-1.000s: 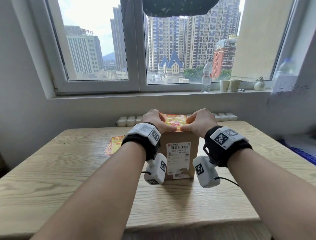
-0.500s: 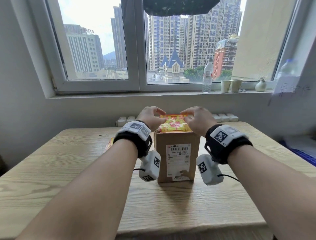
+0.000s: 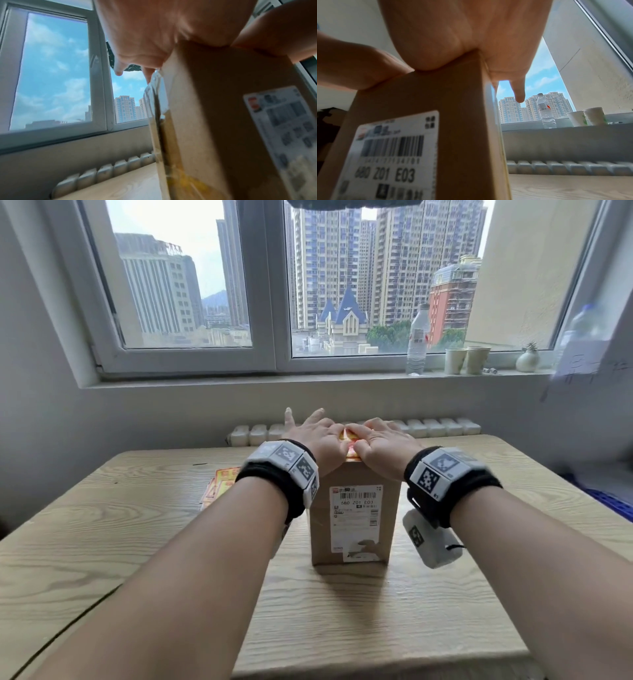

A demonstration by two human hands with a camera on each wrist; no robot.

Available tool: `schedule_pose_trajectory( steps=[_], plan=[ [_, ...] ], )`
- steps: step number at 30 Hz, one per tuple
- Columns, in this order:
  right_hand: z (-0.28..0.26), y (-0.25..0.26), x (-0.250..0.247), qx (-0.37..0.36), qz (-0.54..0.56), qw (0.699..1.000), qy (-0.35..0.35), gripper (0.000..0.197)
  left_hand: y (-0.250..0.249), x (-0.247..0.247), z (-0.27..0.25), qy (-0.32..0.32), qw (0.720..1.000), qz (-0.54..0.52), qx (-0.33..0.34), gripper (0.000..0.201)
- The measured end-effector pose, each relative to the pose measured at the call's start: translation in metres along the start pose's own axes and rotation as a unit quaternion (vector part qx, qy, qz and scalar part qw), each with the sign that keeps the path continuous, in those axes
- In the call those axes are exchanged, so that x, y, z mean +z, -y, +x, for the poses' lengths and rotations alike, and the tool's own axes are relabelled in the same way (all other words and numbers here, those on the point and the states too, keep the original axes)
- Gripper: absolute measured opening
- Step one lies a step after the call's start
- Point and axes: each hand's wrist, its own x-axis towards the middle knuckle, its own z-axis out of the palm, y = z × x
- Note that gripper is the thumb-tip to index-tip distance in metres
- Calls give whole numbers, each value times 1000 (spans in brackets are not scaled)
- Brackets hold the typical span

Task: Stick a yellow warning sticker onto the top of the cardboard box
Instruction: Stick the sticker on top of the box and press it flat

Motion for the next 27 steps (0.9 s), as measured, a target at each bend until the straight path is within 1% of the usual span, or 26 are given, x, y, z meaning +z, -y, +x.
schedule_pose_trajectory(
  steps=[3, 5, 7, 9, 10, 12, 14, 15, 18, 20, 21, 22, 23, 25, 26, 27],
  plan=[
    [0, 2, 2, 14, -6, 1000, -12, 53, 2, 6, -3, 7, 998, -59, -32, 57],
    [-1, 3, 2, 25, 5, 1000, -16, 56, 5, 9, -4, 6, 991, -118, -58, 58],
    [-2, 4, 2, 38, 26, 999, -15, 60, 11, 12, -2, 9, 974, -198, -106, 58],
    [-3, 5, 3, 42, 38, 998, -16, 62, 17, 13, -2, 19, 958, -256, -131, 54],
    [-3, 4, 3, 46, 43, 998, -17, 62, 17, 14, -3, 21, 954, -269, -128, 52],
    [-4, 3, 3, 52, 56, 997, -6, 62, 15, 14, -4, 2, 954, -283, -96, 45],
    [-4, 1, 3, 46, 64, 997, 7, 57, 12, 13, -3, -10, 956, -284, -68, 43],
    [-4, 1, 3, 47, 68, 997, 7, 55, 12, 12, -2, -8, 958, -279, -66, 41],
    [-2, 2, 6, 67, 120, 990, -31, 54, 9, 11, -2, -8, 956, -278, -89, 41],
    [-1, -1, 7, 111, 174, 977, -57, 56, 6, 13, -2, -12, 947, -299, -115, 41],
    [-1, -3, 6, 136, 201, 968, -61, 58, 5, 14, -2, -12, 937, -324, -128, 39],
    [-2, -5, 5, 156, 223, 960, -63, 59, 6, 14, -3, -10, 921, -361, -143, 37],
    [-5, -6, 4, 173, 240, 953, -63, 60, 7, 12, -5, -8, 898, -410, -159, 37],
    [-12, -4, 2, 190, 271, 941, -67, 58, 13, 9, -12, -2, 835, -514, -194, 51],
    [-14, -4, 2, 185, 284, 938, -74, 55, 17, 9, -17, -8, 807, -553, -209, 53],
    [-18, -4, 1, 178, 288, 937, -86, 54, 21, 10, -22, -14, 791, -574, -214, 50]
  ],
)
